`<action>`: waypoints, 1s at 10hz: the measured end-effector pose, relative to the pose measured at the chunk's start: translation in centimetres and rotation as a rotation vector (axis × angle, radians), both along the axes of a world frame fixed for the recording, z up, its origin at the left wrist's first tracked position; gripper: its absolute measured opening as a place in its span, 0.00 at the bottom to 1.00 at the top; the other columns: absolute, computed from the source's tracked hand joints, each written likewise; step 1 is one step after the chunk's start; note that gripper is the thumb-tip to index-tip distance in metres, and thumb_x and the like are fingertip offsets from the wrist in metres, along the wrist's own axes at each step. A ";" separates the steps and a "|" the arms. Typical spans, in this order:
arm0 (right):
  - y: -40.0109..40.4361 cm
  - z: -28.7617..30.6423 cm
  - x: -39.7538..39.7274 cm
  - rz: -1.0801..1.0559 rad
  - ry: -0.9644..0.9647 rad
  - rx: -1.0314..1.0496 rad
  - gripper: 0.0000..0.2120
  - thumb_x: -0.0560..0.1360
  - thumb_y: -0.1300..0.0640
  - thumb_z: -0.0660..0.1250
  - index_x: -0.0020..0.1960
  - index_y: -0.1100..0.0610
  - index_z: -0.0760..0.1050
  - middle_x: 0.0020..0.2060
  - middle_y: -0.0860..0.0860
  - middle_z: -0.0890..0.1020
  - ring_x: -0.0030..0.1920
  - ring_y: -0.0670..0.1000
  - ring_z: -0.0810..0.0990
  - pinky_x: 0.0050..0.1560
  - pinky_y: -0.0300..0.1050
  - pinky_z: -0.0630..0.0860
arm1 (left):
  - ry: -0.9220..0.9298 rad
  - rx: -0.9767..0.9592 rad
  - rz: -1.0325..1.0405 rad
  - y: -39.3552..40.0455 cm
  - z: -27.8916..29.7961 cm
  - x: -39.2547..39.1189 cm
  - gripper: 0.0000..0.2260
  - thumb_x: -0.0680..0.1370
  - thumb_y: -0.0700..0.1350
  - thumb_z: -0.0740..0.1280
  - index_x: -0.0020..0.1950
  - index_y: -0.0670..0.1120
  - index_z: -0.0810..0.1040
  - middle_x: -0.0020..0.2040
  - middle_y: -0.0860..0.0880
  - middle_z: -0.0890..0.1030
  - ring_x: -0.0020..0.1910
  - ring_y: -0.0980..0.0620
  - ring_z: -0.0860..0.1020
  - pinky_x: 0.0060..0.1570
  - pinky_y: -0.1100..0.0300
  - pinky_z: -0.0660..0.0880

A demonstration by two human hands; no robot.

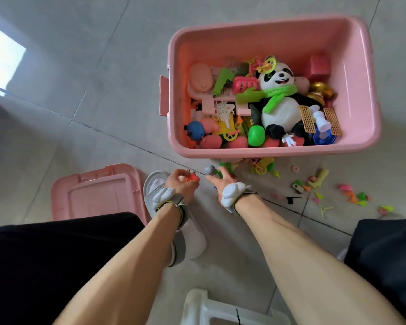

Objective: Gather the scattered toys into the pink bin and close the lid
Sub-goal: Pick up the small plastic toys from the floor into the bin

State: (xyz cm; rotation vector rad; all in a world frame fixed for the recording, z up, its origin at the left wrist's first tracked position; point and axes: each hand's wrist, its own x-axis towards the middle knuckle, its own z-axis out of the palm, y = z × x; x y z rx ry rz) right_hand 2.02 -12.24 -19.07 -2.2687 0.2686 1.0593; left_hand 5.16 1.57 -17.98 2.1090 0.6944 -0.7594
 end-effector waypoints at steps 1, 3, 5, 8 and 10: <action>0.4 0.6 -0.7 0.137 -0.072 -0.099 0.26 0.77 0.61 0.56 0.73 0.48 0.60 0.73 0.52 0.56 0.70 0.62 0.62 0.70 0.53 0.62 | 0.048 -0.067 0.041 0.3 -0.4 0.0 0.12 0.64 0.52 0.74 0.43 0.53 0.76 0.35 0.48 0.84 0.37 0.46 0.81 0.46 0.48 0.82; 0.3 -0.2 -1.0 0.135 0.026 -0.072 0.23 0.82 0.53 0.54 0.75 0.51 0.55 0.75 0.53 0.56 0.74 0.58 0.59 0.71 0.53 0.58 | 0.090 -0.152 0.109 0.1 -0.7 -0.5 0.15 0.58 0.50 0.75 0.43 0.53 0.78 0.39 0.46 0.85 0.44 0.42 0.84 0.47 0.45 0.82; -0.1 0.1 -1.8 0.071 0.076 -0.102 0.26 0.80 0.56 0.56 0.76 0.53 0.54 0.75 0.56 0.56 0.73 0.59 0.59 0.70 0.54 0.61 | 0.124 -0.210 0.145 0.0 -0.1 -0.6 0.15 0.62 0.43 0.76 0.46 0.50 0.78 0.39 0.46 0.84 0.46 0.42 0.84 0.49 0.45 0.82; -0.7 0.5 -2.7 0.267 -0.174 -0.173 0.10 0.80 0.59 0.50 0.60 0.51 0.63 0.65 0.52 0.68 0.64 0.54 0.68 0.53 0.43 0.58 | 0.110 -0.222 0.092 -0.8 1.1 -0.9 0.13 0.65 0.37 0.76 0.44 0.48 0.78 0.41 0.44 0.83 0.43 0.43 0.83 0.48 0.45 0.82; -1.3 2.2 -2.3 0.085 -0.092 -0.181 0.17 0.79 0.60 0.60 0.67 0.57 0.69 0.66 0.60 0.68 0.61 0.60 0.73 0.48 0.45 0.65 | 0.087 -0.262 0.128 -1.6 2.6 -1.0 0.12 0.66 0.38 0.76 0.45 0.47 0.78 0.41 0.45 0.83 0.41 0.45 0.82 0.49 0.48 0.82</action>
